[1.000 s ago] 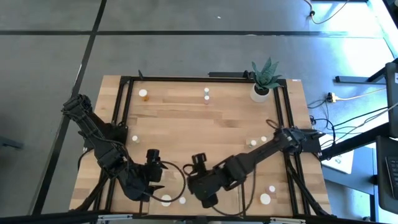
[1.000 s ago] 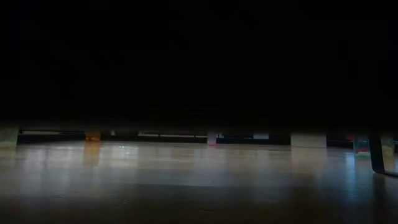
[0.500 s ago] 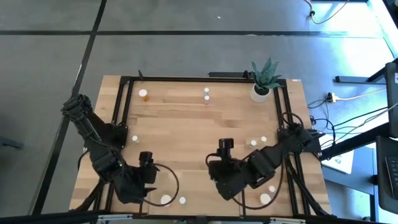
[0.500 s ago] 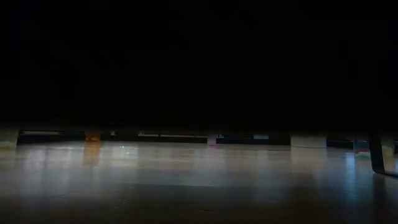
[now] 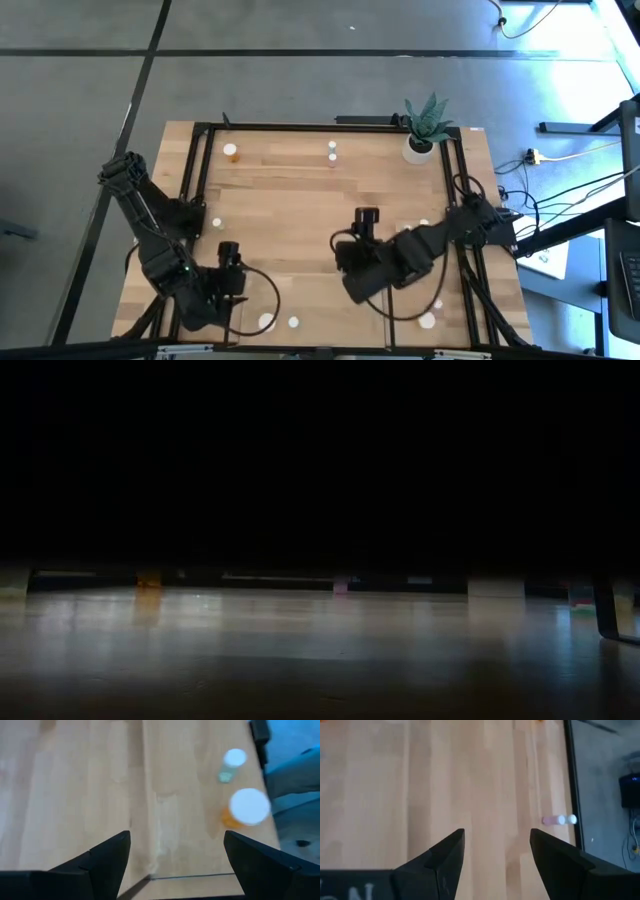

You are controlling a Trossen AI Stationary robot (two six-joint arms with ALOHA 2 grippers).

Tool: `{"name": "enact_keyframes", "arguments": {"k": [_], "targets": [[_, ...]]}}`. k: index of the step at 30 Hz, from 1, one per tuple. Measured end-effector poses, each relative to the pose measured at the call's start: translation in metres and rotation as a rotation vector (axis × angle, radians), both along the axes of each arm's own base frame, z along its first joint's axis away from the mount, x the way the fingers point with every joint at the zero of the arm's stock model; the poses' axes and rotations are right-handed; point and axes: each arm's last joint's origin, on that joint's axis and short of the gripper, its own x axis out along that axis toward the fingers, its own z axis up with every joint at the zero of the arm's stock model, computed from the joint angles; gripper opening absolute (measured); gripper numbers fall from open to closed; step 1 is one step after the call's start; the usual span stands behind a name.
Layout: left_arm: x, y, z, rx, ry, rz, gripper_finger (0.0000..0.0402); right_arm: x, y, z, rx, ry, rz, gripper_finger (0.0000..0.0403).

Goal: Pick and place medicine bottles onto shelf by color
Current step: Put the top right yellow pill bottle on the shelf

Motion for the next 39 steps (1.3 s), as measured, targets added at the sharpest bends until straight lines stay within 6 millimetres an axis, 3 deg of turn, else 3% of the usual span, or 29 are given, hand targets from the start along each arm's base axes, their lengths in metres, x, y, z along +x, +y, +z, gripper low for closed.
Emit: {"name": "enact_keyframes", "arguments": {"k": [7,14,18,24,29,39], "targets": [[0.005,0.015,-0.002,0.104,0.008,0.063,0.0315,0.014,-0.037,0.003,0.011,0.034,-0.042,0.0226],[0.013,0.035,-0.002,0.229,0.004,0.155,0.0315,0.013,-0.07,0.017,-0.027,-0.019,-0.13,0.0226],[0.021,0.05,-0.002,0.278,0.016,0.219,0.0315,0.01,-0.094,0.003,-0.074,0.035,-0.214,0.0226],[0.032,0.07,-0.003,0.306,0.054,0.3,0.0315,-0.012,-0.125,-0.018,-0.055,0.084,-0.331,0.0226],[0.043,0.089,-0.003,0.316,0.072,0.369,0.0315,-0.035,-0.145,-0.022,0.132,0.011,-0.38,0.0226],[0.057,0.118,-0.003,0.353,0.121,0.425,0.0315,-0.089,-0.155,-0.038,0.271,0.064,-0.332,0.0226]]}}
